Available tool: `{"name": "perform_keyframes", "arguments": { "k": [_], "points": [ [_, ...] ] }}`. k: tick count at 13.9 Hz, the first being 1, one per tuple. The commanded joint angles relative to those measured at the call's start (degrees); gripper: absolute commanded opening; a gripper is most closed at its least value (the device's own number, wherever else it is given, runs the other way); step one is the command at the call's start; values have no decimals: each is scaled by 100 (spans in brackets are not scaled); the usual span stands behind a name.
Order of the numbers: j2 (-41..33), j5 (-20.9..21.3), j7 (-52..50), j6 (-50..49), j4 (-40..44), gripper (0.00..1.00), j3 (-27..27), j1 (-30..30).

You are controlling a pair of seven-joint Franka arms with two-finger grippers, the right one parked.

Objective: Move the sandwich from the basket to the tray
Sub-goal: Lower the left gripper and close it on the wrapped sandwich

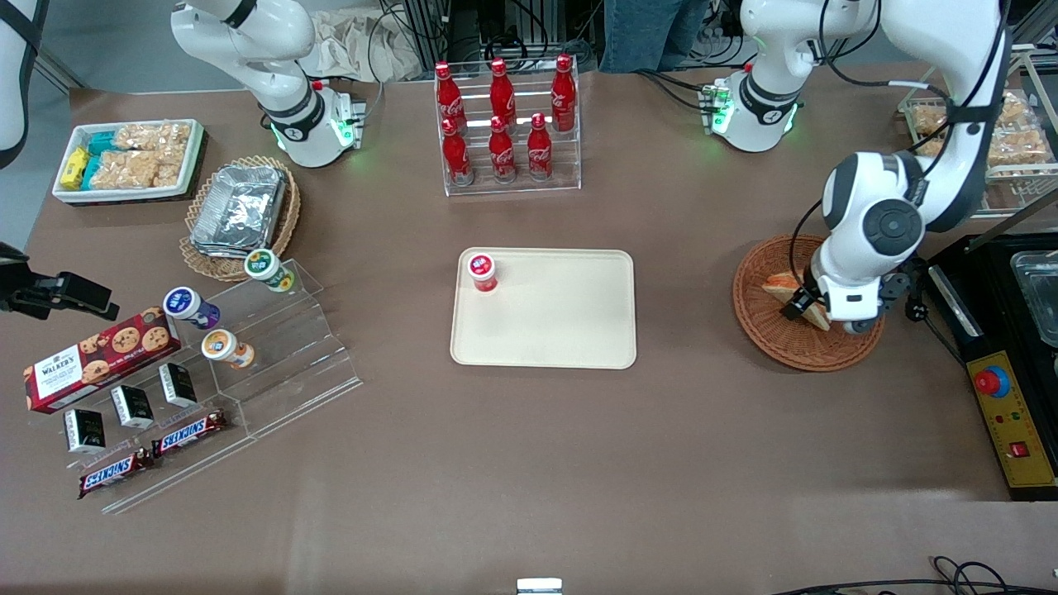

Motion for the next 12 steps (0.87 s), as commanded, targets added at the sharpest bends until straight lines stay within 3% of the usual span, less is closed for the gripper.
{"name": "perform_keyframes", "arguments": {
  "k": [1, 3, 4, 5, 6, 10, 12],
  "points": [
    [196, 708, -588, 147, -138, 100, -45, 48],
    [425, 1034, -957, 217, -130, 99, -53, 48],
    [504, 1105, -1107, 322, -130, 86, -54, 48],
    [549, 1106, -1248, 418, -121, 50, -54, 48],
    [540, 1106, -1275, 437, -112, 4, -54, 48],
    [217, 1097, -1109, 349, -51, 0, -62, 66],
    [-266, 1001, -602, -245, 10, 0, -115, 57]
  ]
}}
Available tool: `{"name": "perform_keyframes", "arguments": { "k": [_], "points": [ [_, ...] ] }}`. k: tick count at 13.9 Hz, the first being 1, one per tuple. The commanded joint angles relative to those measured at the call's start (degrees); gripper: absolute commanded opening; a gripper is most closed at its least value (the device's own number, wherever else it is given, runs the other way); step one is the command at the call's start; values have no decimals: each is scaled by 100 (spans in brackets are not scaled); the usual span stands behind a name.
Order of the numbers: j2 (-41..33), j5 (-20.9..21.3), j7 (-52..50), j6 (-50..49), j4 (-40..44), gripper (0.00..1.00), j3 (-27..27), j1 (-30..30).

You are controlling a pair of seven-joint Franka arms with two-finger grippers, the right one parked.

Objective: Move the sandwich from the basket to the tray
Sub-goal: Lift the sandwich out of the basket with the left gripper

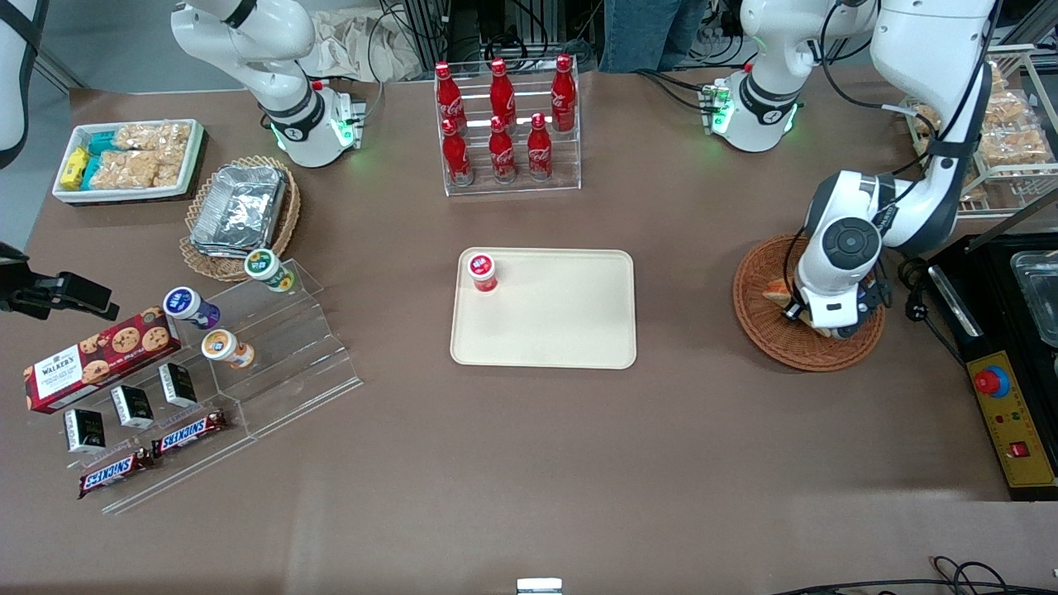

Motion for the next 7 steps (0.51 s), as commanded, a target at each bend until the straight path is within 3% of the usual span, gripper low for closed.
{"name": "perform_keyframes", "arguments": {
  "k": [1, 4, 7],
  "points": [
    [-822, -122, 656, -882, 91, 0, -103, 11],
    [-1228, -1454, 2893, -2610, 1133, 0, -270, -69],
    [-1237, -2117, 3611, -3644, 2050, 0, -594, -130]
  ]
}}
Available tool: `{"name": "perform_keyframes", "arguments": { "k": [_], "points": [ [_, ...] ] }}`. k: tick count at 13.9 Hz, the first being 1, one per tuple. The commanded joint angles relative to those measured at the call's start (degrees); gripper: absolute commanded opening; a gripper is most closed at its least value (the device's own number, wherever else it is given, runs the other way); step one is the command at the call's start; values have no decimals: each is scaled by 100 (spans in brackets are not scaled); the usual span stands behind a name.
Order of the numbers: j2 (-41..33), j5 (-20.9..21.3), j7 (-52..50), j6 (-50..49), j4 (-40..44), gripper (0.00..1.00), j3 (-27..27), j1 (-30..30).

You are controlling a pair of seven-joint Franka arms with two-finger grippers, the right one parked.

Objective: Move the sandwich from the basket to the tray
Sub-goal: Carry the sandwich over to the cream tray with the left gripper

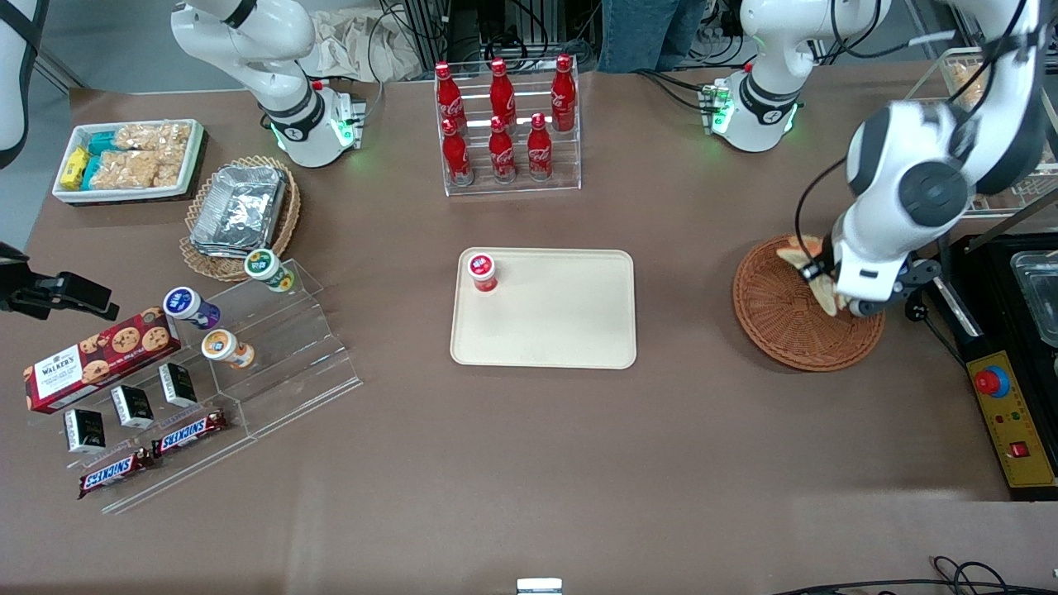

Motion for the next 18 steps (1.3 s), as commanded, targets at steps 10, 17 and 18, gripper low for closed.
{"name": "perform_keyframes", "arguments": {
  "k": [10, 17, 18],
  "points": [
    [945, -1258, 861, 3142, -423, 0, -1912, -622],
    [2175, 1436, -858, 4114, -725, 0, -1903, -870],
    [2263, 1666, -1001, 4115, -725, 0, -1903, -870]
  ]
}}
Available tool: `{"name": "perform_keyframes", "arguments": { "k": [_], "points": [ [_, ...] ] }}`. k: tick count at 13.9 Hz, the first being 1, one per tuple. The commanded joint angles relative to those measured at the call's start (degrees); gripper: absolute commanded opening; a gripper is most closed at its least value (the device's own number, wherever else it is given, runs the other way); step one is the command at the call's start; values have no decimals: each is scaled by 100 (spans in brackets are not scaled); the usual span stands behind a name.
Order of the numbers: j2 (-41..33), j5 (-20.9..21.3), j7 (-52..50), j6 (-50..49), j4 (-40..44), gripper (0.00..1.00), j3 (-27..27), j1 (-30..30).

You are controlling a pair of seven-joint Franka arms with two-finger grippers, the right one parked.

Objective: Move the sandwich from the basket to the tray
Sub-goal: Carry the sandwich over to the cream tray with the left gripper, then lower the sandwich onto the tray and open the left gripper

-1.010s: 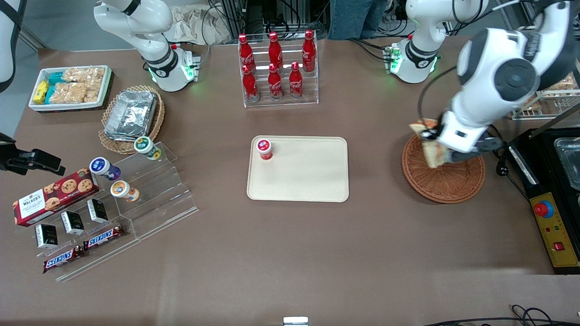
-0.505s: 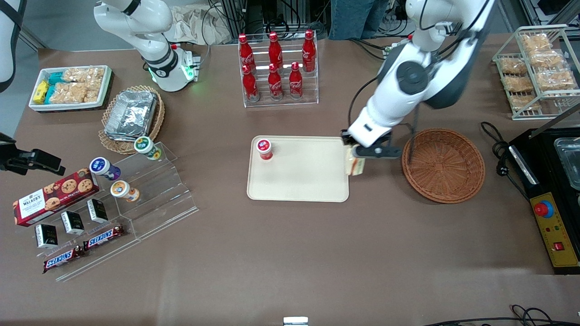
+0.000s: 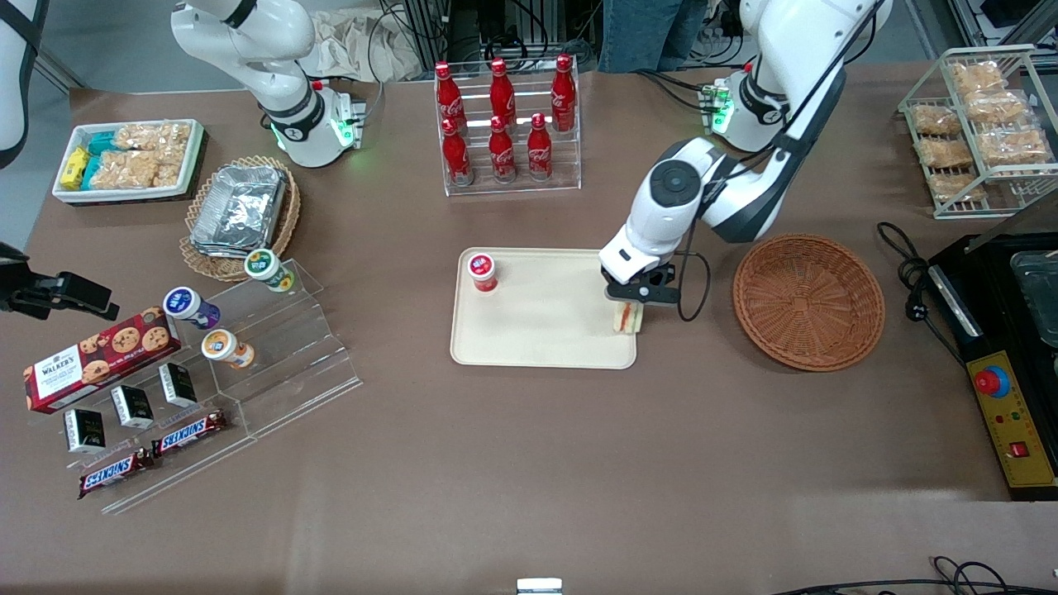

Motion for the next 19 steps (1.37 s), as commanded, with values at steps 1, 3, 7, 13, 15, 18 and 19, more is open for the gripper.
{"name": "perform_keyframes", "arguments": {
  "k": [1, 3, 7, 13, 15, 18, 19],
  "points": [
    [244, 580, -488, 51, 92, 0, 12, -42],
    [332, 589, -497, 121, 109, 0, 12, -94],
    [437, 598, -532, 376, 127, 0, 12, -200],
    [666, 1599, -1243, 385, 136, 100, 12, -217],
    [675, 1600, -1384, 385, 145, 100, 12, -217],
    [710, 1582, -1490, 376, 215, 100, 12, -209],
    [753, 1547, -1586, 307, 293, 100, 3, -209]
  ]
}}
